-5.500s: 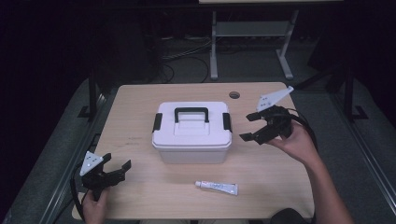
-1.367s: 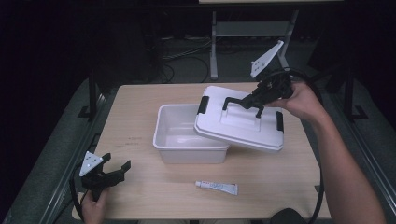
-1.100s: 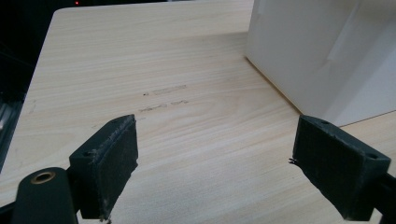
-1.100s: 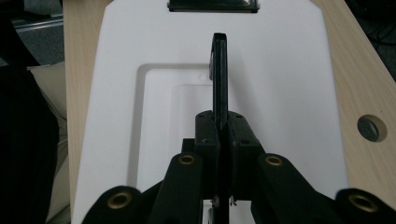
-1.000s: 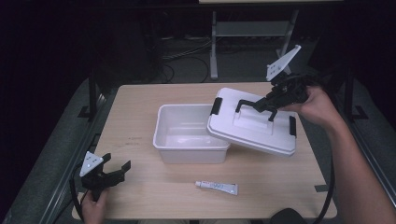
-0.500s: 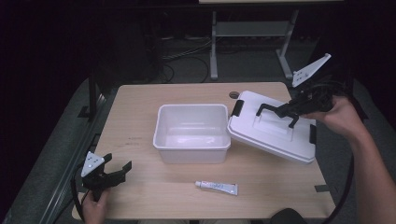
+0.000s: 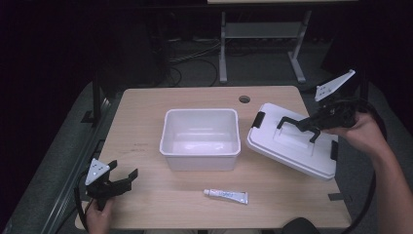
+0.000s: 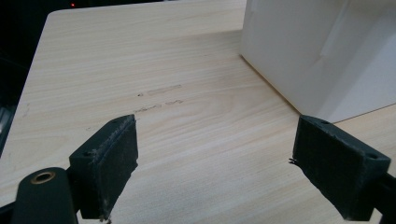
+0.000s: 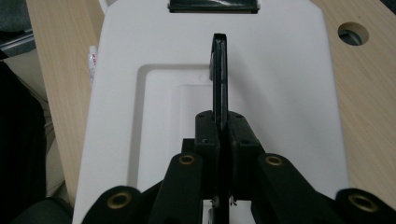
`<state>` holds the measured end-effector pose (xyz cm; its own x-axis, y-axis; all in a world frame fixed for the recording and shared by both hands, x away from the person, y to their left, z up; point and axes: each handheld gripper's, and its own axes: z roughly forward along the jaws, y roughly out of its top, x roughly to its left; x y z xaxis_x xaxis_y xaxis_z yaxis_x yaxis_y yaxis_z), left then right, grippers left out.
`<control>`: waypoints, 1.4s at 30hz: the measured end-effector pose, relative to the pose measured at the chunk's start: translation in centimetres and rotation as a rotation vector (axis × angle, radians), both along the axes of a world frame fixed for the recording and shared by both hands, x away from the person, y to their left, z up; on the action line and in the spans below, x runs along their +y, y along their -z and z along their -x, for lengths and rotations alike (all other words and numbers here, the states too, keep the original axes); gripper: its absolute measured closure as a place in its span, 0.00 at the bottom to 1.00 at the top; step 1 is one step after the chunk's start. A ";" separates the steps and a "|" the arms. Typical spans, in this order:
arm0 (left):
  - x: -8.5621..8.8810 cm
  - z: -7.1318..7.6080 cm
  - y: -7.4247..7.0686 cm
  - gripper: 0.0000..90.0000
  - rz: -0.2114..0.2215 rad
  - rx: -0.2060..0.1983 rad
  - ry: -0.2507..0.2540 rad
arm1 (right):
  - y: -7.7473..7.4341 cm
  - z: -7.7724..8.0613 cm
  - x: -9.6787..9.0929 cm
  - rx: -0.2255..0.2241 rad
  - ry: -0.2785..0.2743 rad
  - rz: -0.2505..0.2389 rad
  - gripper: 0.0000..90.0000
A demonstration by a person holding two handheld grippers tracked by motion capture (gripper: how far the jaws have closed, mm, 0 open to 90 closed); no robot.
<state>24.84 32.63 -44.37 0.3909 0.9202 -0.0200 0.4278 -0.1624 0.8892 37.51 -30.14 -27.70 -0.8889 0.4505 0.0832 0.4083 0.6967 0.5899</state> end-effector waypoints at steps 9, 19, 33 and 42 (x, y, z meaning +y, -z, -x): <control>0.0 0.0 0.0 0.15 -0.004 0.003 0.009 | 3.2 -0.2 -0.6 0.036 0.025 0.007 0.94; 0.0 0.1 0.0 0.15 -0.006 -0.002 0.012 | 7.2 -0.5 -0.7 0.083 0.042 0.013 0.94; 0.0 0.0 0.0 0.15 -0.008 -0.002 0.015 | 11.8 -1.7 1.0 0.133 0.036 0.037 0.93; 0.1 0.1 0.0 0.15 -0.008 -0.006 0.016 | 13.1 -1.9 1.3 0.147 0.042 0.030 0.93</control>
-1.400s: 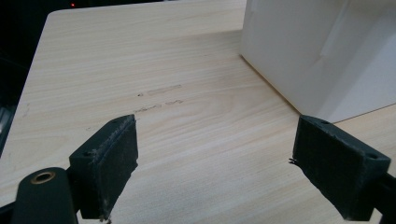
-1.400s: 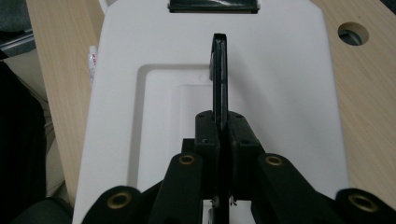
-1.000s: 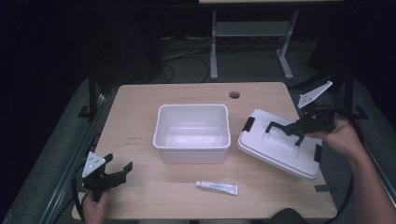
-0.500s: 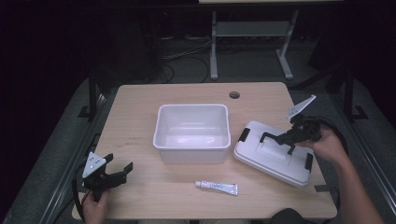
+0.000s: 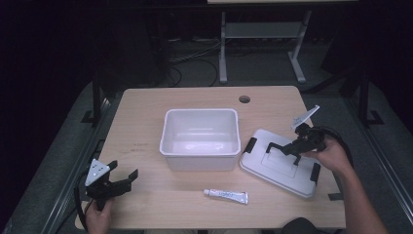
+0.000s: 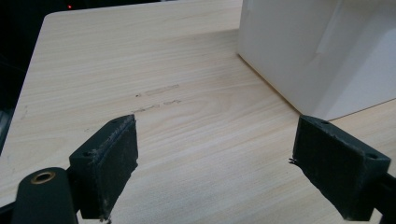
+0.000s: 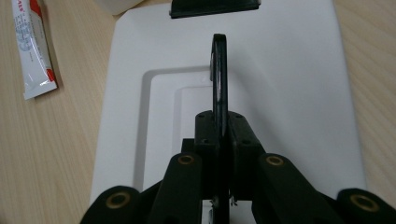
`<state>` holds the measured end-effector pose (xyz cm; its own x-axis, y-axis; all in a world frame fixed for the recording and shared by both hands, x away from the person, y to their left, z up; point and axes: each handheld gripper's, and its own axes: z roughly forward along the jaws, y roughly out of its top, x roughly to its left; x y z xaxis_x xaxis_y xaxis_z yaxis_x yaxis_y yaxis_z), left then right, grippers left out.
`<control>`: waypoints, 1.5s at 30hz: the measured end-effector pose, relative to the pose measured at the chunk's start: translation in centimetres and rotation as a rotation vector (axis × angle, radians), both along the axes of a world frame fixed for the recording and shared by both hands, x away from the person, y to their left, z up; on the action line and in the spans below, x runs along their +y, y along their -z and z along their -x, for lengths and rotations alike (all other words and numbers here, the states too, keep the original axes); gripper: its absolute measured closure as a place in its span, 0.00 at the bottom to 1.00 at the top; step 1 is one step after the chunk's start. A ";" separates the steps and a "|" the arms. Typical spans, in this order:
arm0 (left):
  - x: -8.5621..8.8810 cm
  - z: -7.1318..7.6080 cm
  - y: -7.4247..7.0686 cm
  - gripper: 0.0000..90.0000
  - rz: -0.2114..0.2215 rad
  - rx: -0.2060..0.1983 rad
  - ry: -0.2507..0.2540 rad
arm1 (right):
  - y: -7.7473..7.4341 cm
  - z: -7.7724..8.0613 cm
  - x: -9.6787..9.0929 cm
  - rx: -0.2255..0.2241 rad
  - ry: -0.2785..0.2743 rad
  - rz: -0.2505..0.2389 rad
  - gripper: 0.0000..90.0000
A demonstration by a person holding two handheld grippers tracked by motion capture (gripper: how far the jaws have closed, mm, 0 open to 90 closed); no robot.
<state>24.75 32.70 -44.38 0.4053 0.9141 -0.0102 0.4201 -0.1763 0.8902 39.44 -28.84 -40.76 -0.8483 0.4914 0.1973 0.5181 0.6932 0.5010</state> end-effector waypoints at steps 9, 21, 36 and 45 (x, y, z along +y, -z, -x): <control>-0.2 0.0 0.0 0.15 -0.003 0.003 0.004 | -0.9 0.4 -0.8 -0.040 0.055 -0.034 0.78; -0.2 0.0 0.0 0.15 0.001 0.001 0.002 | -4.6 3.3 0.2 -0.126 0.019 -0.016 0.68; -0.2 0.1 -0.1 0.15 0.000 -0.002 0.005 | -4.0 9.1 5.7 -0.178 -0.144 0.026 0.61; -0.2 0.0 -0.1 0.15 0.000 -0.003 0.008 | -3.6 11.7 9.2 -0.218 -0.222 0.025 0.57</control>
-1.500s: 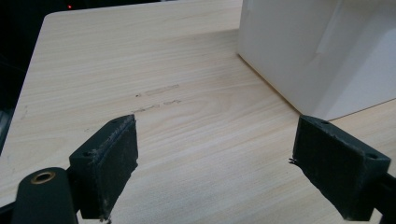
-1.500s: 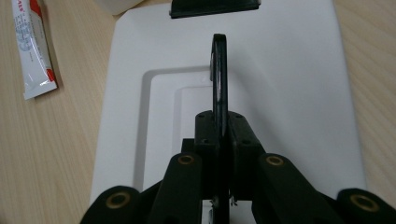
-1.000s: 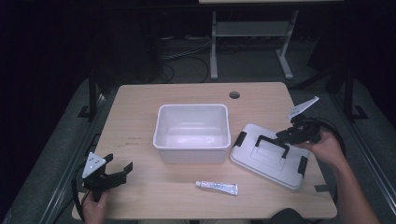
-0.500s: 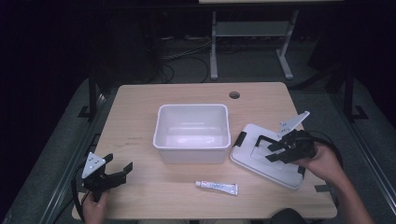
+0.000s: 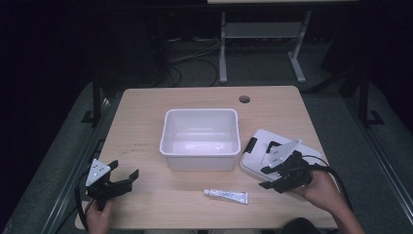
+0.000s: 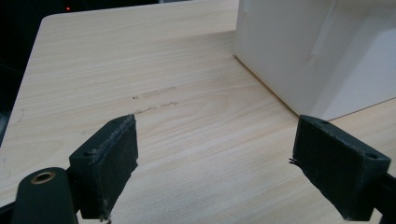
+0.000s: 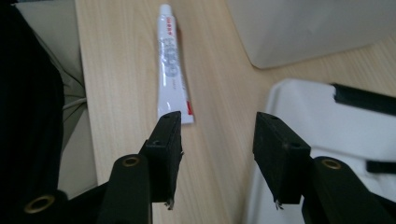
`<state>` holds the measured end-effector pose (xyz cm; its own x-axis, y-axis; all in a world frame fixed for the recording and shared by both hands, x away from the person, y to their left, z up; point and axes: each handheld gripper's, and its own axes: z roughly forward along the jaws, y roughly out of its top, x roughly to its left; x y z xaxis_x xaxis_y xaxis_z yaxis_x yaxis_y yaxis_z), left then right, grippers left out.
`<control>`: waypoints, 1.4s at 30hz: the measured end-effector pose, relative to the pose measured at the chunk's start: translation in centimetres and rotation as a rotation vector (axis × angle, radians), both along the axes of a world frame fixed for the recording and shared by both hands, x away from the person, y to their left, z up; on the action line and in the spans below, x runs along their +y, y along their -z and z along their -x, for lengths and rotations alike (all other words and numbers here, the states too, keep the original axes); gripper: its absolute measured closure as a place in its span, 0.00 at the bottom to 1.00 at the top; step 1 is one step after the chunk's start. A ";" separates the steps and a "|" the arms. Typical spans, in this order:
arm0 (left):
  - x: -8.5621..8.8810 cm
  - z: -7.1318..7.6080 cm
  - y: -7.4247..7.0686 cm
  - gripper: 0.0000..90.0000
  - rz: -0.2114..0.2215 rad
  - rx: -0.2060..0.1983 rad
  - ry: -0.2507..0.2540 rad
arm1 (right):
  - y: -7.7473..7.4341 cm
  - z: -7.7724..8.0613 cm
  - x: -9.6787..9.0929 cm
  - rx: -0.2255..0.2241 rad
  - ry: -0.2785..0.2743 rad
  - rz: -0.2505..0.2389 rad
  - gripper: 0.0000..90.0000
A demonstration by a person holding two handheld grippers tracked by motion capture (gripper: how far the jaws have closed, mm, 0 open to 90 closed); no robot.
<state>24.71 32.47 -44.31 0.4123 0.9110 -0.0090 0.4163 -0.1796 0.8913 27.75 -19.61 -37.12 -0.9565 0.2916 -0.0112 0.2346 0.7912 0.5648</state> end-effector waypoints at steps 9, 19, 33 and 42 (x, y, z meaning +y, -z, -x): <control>0.1 0.0 0.0 0.15 -0.001 -0.002 -0.001 | 0.7 1.0 4.0 -0.008 -0.094 0.027 0.56; 0.0 0.0 0.0 0.15 -0.002 -0.001 0.003 | 1.9 0.9 7.8 0.012 -0.159 0.101 0.55; 0.1 0.0 -0.1 0.15 -0.002 0.000 0.001 | 3.7 0.3 11.5 0.028 -0.198 0.172 0.56; 0.2 0.1 -0.1 0.15 0.000 -0.003 0.001 | 5.4 -0.5 12.7 0.044 -0.202 0.214 0.60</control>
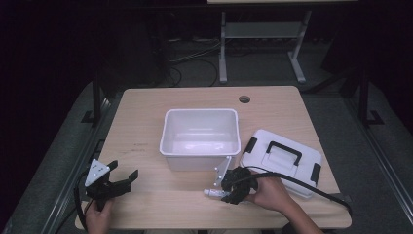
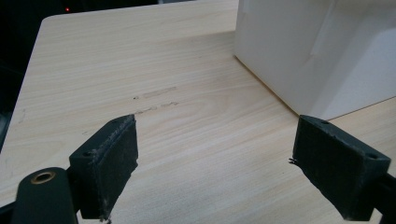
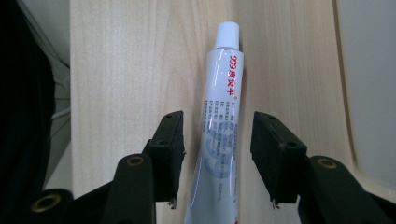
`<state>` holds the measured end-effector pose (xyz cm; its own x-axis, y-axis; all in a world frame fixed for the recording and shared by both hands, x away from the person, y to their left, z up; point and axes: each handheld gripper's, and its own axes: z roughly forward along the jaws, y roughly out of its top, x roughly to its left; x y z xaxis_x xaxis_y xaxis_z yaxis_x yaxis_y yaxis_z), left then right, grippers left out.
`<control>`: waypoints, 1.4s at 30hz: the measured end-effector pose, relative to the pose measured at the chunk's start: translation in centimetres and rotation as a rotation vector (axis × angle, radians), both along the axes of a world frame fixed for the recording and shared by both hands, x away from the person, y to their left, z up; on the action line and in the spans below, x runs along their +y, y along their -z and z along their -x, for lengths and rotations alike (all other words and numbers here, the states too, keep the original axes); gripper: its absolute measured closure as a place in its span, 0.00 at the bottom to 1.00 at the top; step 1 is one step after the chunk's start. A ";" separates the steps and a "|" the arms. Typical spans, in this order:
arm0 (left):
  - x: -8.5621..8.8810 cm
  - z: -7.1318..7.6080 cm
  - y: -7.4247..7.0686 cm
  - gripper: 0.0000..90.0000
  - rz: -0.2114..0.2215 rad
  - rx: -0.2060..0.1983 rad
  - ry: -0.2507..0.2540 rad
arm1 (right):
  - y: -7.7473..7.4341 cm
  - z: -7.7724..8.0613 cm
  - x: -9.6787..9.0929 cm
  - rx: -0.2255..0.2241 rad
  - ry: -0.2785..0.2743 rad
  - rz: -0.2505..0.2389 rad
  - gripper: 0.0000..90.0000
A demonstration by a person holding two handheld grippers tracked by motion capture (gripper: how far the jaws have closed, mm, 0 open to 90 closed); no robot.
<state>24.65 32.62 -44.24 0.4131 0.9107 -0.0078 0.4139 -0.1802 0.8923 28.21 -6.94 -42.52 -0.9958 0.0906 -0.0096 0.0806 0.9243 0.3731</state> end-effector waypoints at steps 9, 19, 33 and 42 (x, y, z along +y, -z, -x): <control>0.0 0.0 0.0 0.15 -0.001 -0.002 0.002 | 0.6 -0.5 0.3 0.010 -0.013 0.024 0.68; 0.0 0.0 0.0 0.15 -0.001 -0.002 0.001 | 0.6 -0.4 1.2 -0.004 -0.045 0.085 0.71; 0.2 0.1 -0.1 0.15 0.002 -0.005 0.000 | 1.2 -0.7 1.6 -0.005 -0.059 0.129 0.77; 0.2 0.1 -0.1 0.15 0.002 -0.004 -0.002 | 0.8 -0.6 1.5 -0.011 -0.062 0.153 0.79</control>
<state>24.57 32.85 -44.16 0.4117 0.9113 -0.0084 0.4107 -0.1773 0.8943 28.82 -5.47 -43.34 -0.9992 0.0259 -0.0298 0.0185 0.9734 0.2283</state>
